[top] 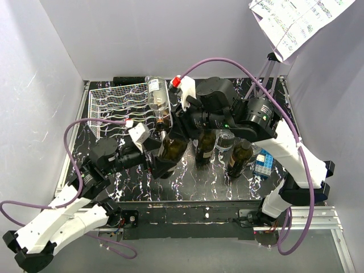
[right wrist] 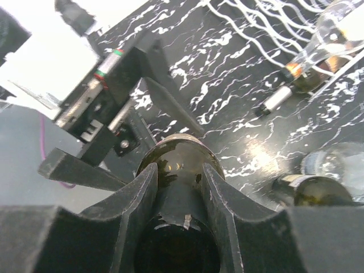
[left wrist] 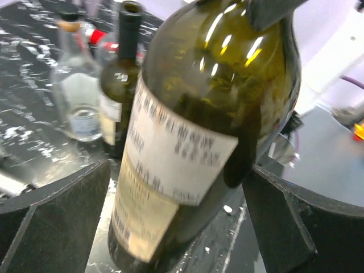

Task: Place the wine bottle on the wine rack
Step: Pick up the wine bottle from the center of the board.

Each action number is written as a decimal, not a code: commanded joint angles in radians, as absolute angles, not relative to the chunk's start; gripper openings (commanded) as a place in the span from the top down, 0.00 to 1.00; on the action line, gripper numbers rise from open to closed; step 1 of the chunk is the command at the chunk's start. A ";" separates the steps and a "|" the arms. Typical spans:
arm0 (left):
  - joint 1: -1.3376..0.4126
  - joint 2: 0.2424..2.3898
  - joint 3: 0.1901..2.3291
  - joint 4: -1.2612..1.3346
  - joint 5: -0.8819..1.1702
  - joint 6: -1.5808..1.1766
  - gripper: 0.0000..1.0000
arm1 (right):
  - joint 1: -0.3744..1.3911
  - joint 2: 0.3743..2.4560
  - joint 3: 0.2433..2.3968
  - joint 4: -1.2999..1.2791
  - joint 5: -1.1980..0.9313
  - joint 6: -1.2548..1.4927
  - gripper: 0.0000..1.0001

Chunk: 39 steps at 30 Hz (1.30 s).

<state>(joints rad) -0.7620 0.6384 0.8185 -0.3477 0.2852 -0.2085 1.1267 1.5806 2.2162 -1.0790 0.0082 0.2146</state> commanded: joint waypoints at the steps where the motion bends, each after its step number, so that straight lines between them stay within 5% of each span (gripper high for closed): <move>1: -0.758 0.727 0.870 -0.232 0.569 -0.192 0.02 | 1.138 1.525 2.258 -0.996 -0.129 0.282 0.99; 16: -0.758 0.749 0.804 -0.149 0.658 -0.304 0.02 | 1.111 1.459 2.252 -0.948 -0.123 0.304 0.99; 22: -0.758 0.759 0.798 -0.146 0.658 -0.308 0.11 | 1.094 1.440 2.241 -0.888 -0.141 0.321 0.99; 29: -0.759 0.796 0.844 -0.189 0.629 -0.256 0.67 | 1.088 1.408 2.188 -0.838 -0.163 0.333 0.99; 30: -0.758 0.804 0.848 -0.198 0.624 -0.246 0.89 | 1.088 1.404 2.177 -0.833 -0.158 0.336 0.99; 31: -0.758 0.807 0.853 -0.205 0.612 -0.236 1.00 | 1.088 1.398 2.168 -0.830 -0.155 0.337 0.99; 35: -0.758 0.822 0.870 -0.236 0.562 -0.195 1.00 | 1.086 1.393 2.140 -0.841 -0.143 0.341 0.97; 36: -0.758 0.824 0.876 -0.247 0.540 -0.178 1.00 | 1.086 1.391 2.132 -0.845 -0.138 0.341 0.83; 39: -0.758 0.816 0.888 -0.274 0.462 -0.102 1.00 | 1.086 1.364 2.082 -0.836 -0.121 0.327 0.20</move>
